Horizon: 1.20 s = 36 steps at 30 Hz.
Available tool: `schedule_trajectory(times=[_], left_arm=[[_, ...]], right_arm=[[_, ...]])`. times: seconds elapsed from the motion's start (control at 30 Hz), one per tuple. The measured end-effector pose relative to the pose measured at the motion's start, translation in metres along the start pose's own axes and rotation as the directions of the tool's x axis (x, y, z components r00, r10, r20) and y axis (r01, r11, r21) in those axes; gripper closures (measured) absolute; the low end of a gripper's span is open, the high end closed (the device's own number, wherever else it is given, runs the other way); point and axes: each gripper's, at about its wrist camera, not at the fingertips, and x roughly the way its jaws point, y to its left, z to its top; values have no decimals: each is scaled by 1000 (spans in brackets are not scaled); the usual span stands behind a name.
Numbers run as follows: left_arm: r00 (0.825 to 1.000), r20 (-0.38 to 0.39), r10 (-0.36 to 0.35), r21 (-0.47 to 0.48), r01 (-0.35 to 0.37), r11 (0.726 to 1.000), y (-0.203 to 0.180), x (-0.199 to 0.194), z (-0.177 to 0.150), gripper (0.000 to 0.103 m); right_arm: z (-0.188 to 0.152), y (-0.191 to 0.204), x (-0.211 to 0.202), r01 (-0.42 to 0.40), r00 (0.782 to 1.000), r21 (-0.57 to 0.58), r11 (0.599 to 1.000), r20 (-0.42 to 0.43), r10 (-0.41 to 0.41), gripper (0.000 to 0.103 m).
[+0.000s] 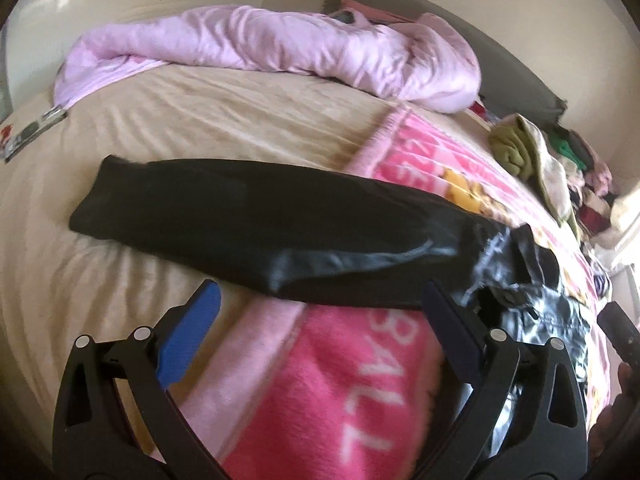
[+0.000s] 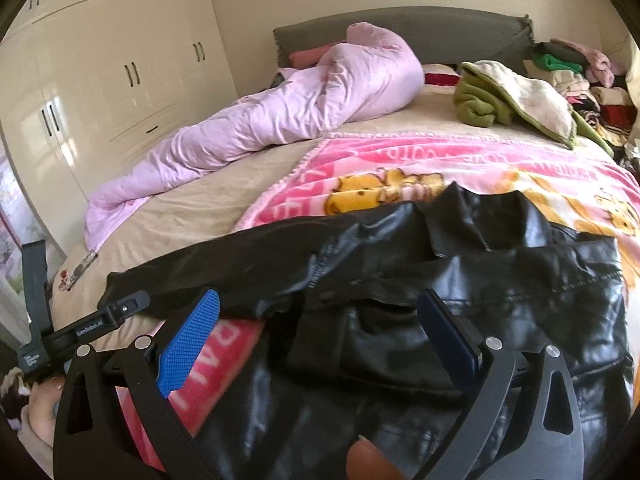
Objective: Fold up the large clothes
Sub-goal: 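Grasp the sleeve cuff with the left tool and lift it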
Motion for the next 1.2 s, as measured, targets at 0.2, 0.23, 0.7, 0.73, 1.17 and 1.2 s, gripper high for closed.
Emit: schedule_trajectory(times=[0.2, 0.23, 0.7, 0.73, 1.17, 1.2], left_arm=[[999, -5, 49, -86, -49, 995, 33, 8, 8, 9], [999, -6, 54, -95, -54, 994, 36, 9, 9, 9], [997, -50, 59, -289, -71, 955, 96, 36, 16, 9], [997, -51, 65, -298, -77, 951, 100, 38, 15, 9], [994, 92, -66, -504, 103, 858, 140, 55, 12, 63], [992, 95, -81, -517, 119, 847, 142, 56, 11, 76]], right_arm=[[8, 24, 18, -43, 999, -51, 998, -26, 42, 4], [9, 28, 22, -49, 998, -62, 997, -35, 47, 4], [5, 74, 60, -134, 985, -145, 980, -124, 117, 4], [3, 74, 61, -139, 985, -138, 981, -125, 122, 4], [-21, 30, 40, -122, 985, 24, 992, -116, 124, 4], [-23, 26, 37, -117, 986, 32, 993, -115, 120, 4]])
